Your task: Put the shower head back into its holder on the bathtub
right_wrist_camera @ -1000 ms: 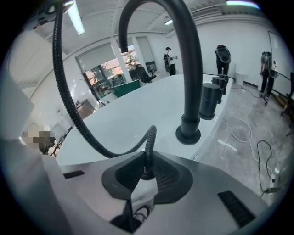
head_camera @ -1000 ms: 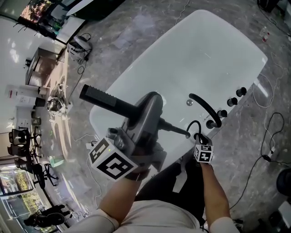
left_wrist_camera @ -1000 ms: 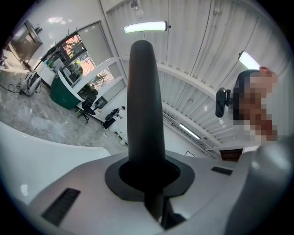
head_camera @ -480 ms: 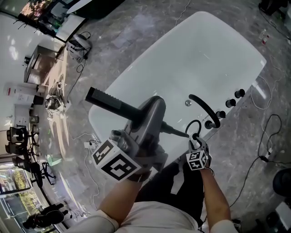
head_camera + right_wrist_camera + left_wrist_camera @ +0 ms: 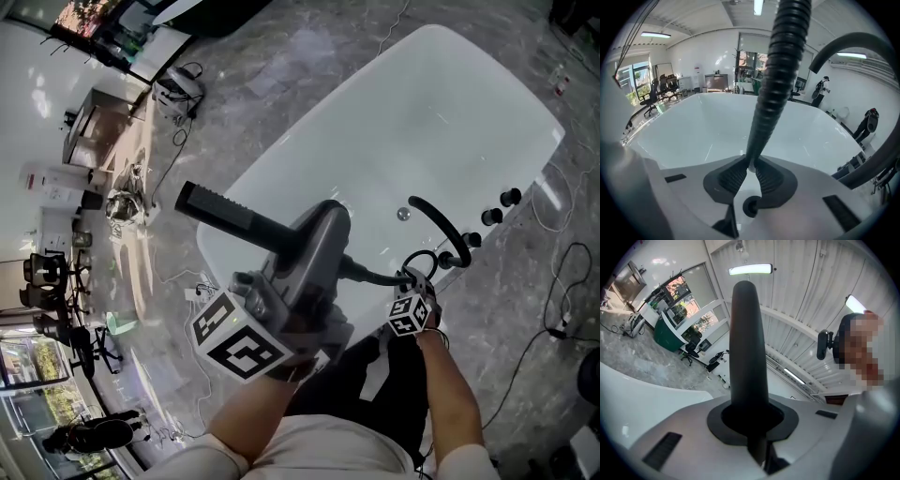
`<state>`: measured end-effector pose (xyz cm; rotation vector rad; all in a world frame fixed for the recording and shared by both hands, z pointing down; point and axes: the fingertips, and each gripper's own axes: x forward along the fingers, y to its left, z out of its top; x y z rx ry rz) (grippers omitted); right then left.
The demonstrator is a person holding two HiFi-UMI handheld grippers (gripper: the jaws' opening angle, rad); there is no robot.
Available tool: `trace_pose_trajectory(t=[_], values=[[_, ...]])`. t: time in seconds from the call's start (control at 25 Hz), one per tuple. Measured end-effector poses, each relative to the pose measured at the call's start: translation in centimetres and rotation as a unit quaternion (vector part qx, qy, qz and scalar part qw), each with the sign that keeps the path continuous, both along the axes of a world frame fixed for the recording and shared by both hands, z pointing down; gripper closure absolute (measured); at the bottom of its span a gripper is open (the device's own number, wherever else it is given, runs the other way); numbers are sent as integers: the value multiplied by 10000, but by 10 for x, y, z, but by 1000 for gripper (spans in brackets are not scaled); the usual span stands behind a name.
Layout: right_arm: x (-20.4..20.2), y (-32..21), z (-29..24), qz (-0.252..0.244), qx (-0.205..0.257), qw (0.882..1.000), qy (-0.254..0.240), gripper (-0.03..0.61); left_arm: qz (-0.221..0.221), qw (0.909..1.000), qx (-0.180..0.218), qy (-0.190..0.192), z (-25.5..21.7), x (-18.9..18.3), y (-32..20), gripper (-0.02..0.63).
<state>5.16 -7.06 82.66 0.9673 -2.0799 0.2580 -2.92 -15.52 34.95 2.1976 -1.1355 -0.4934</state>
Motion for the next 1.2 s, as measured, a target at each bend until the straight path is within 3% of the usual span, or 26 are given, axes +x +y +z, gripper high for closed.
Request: trace_pose_trajectory(t=[0.4,0.56,0.68,0.76,0.84,0.92,1.08,1.2], values=[[61,3,-158,1115,459,9918,-422,511,9,9999,53,-124,-31,-18,2,574],[90,18,-208,1372,485,9893,-122,511,108,9996,149,-201,-43,-11,1,574],[103,38,-225,1811,49,9824,-449,511,138,9991,346,-188,-58,-7,-3,574],[109,53,-226,2313,-472,9664,-1014,511,446,9976,530,-68,-76,6,-7,574],[111,63,-222,2634,-814,9513,-1381,511,1008,9915,819,-68,-101,31,-7,574],[105,70,-219,2682,-910,9478,-1467,511,1580,9803,1172,-150,-129,57,-2,574],[97,67,-218,2453,-708,9554,-1485,511,2341,9591,1586,-92,-173,97,14,574],[94,65,-220,2002,-377,9699,-1334,511,2713,9480,1665,86,-189,116,27,574]])
